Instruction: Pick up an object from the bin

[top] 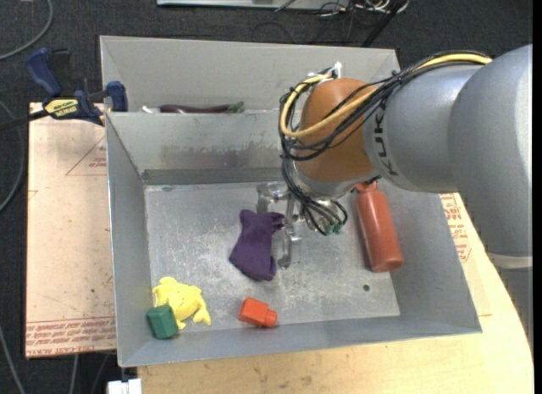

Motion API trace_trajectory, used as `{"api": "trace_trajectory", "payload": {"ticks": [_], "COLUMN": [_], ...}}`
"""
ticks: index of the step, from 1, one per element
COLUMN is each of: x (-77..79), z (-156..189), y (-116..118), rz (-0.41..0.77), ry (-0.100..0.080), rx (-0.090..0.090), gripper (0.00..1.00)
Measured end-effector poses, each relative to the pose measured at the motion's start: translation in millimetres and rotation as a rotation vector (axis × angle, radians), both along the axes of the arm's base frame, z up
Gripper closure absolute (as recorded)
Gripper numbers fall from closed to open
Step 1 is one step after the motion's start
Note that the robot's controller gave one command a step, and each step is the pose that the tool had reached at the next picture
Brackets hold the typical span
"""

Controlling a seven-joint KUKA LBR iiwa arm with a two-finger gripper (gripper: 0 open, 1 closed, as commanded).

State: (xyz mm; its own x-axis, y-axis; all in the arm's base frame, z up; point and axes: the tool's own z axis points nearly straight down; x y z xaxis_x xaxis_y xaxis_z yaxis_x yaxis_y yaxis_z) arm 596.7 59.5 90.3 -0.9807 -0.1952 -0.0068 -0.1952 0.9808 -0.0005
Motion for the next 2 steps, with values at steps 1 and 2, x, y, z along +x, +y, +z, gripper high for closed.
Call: {"api": "trace_trajectory", "payload": {"ticks": [1,2], "x": [8.3,8.3], "z": [-18.3,-18.3], "y": [10.8,10.9], "rz": [0.066,0.066], "ry": [-0.005,-0.005], "rx": [0.002,0.002], "gripper": [1.0,1.0]}}
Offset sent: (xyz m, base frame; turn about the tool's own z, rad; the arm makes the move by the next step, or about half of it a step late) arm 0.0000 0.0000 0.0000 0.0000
